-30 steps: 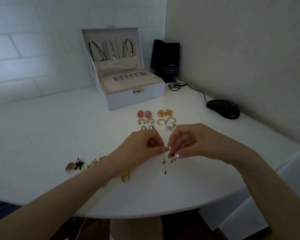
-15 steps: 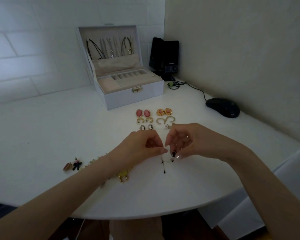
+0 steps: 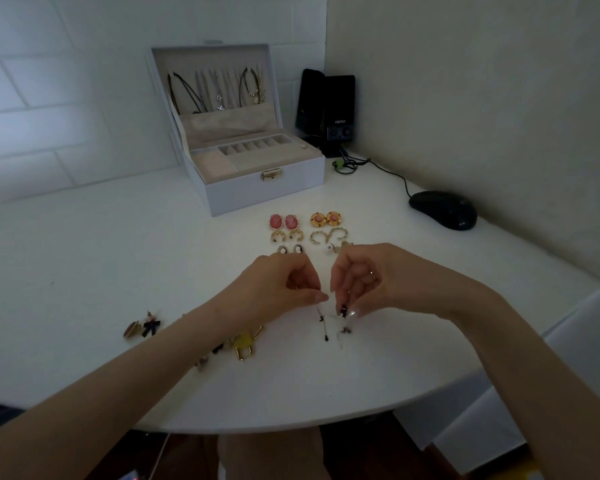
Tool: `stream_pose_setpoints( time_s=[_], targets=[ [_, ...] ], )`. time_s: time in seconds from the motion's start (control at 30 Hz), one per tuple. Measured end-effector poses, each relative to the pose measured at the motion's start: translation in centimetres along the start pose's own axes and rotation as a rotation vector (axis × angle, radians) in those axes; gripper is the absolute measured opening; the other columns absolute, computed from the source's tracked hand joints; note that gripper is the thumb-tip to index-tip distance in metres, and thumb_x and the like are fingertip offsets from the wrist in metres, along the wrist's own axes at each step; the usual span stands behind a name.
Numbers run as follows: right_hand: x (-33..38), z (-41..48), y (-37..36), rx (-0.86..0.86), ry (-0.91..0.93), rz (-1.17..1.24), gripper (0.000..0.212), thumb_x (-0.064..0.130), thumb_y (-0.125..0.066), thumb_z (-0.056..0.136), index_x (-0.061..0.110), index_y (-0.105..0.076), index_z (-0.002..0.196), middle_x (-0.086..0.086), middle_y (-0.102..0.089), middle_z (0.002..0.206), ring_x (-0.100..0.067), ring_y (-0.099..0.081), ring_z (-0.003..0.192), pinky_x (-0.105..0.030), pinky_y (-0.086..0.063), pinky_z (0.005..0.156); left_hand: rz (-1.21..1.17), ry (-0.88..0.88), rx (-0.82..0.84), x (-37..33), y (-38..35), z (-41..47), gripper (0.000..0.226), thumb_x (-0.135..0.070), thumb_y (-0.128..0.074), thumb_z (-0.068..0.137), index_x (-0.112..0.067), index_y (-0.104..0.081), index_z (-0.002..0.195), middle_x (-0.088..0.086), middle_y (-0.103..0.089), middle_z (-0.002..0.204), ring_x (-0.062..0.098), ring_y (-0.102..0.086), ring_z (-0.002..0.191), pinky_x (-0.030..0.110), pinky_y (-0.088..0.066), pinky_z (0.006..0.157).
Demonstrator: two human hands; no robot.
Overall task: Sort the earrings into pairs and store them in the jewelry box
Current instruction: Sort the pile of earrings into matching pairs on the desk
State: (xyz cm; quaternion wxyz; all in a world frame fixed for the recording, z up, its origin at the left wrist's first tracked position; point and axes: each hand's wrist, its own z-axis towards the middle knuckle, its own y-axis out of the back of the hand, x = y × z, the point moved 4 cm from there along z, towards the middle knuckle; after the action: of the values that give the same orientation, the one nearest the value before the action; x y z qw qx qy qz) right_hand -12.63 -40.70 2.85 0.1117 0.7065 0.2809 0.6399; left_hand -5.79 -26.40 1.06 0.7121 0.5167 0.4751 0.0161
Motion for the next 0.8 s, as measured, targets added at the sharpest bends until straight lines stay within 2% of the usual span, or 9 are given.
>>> stream_pose_setpoints(
  time_s=[0.1,0.2,0.3,0.43,0.5,0.6,0.8],
  targets=[
    [-0.5,0.8,-0.1,-0.096,-0.021,-0.074,0.031,-0.010,-0.071,0.070,0.013,-0.060,0.088,-0.004,-0.071,0.081,-0.023,-0.068,0.078,-0.037,-0.055,0.077,0.036,0.014,0.006,0.3,-0.4,0.5,0.015,-0.035,-0.068,0.079,-0.022,-0.064,0.087,-0.010,-0.065,0.083,0.004,-0.058,0.076,0.024,-0.050,0.076],
    [-0.7,1.4,0.0,-0.173,-0.030,-0.096,0.034,-0.008,-0.073,0.067,0.016,-0.059,0.086,0.000,-0.070,0.076,-0.011,-0.065,0.069,-0.029,-0.054,0.069,0.078,0.021,-0.004,0.5,-0.5,1.1,0.018,-0.037,-0.068,0.080,-0.022,-0.063,0.089,-0.009,-0.064,0.083,0.005,-0.057,0.076,0.025,-0.049,0.075],
    [-0.8,2.1,0.1,-0.253,-0.026,-0.106,0.035,-0.008,-0.074,0.066,0.018,-0.058,0.083,0.003,-0.068,0.073,-0.009,-0.063,0.067,-0.033,-0.054,0.068,0.115,0.040,-0.031,0.6,-0.4,1.8,0.019,-0.038,-0.066,0.080,-0.022,-0.061,0.089,-0.007,-0.063,0.084,0.006,-0.055,0.075,0.025,-0.047,0.073],
    [-0.6,2.9,0.2,-0.336,0.000,-0.178,0.039,-0.009,-0.071,0.068,0.025,-0.054,0.079,0.001,-0.067,0.076,-0.005,-0.059,0.065,-0.020,-0.049,0.065,0.156,0.062,-0.062,0.5,-0.3,2.6,0.021,-0.039,-0.065,0.081,-0.021,-0.060,0.090,-0.005,-0.063,0.086,0.012,-0.057,0.080,0.029,-0.047,0.075],
    [-0.6,3.3,0.2,-0.361,0.008,-0.218,0.038,-0.010,-0.069,0.068,0.024,-0.054,0.081,0.000,-0.068,0.077,-0.002,-0.058,0.064,-0.017,-0.048,0.062,0.200,0.065,-0.076,0.4,-0.2,2.9,0.021,-0.041,-0.065,0.081,-0.023,-0.058,0.089,-0.006,-0.062,0.087,0.011,-0.055,0.081,0.026,-0.044,0.072],
    [-0.5,3.8,0.1,-0.390,0.015,-0.271,0.036,-0.009,-0.067,0.069,0.020,-0.055,0.086,-0.003,-0.068,0.079,-0.007,-0.059,0.067,-0.023,-0.049,0.064,0.249,0.065,-0.089,0.4,0.0,3.2,0.021,-0.042,-0.063,0.082,-0.025,-0.055,0.089,-0.008,-0.059,0.088,0.010,-0.053,0.082,0.024,-0.039,0.071],
    [-0.5,4.4,0.0,-0.446,0.048,-0.313,0.030,-0.009,-0.063,0.072,0.014,-0.057,0.091,-0.003,-0.067,0.077,-0.013,-0.061,0.071,-0.025,-0.050,0.065,0.277,0.063,-0.116,0.5,0.2,3.4,0.029,-0.043,-0.063,0.082,-0.020,-0.060,0.097,-0.005,-0.063,0.095,0.012,-0.055,0.087,0.026,-0.043,0.075]
  ],
)
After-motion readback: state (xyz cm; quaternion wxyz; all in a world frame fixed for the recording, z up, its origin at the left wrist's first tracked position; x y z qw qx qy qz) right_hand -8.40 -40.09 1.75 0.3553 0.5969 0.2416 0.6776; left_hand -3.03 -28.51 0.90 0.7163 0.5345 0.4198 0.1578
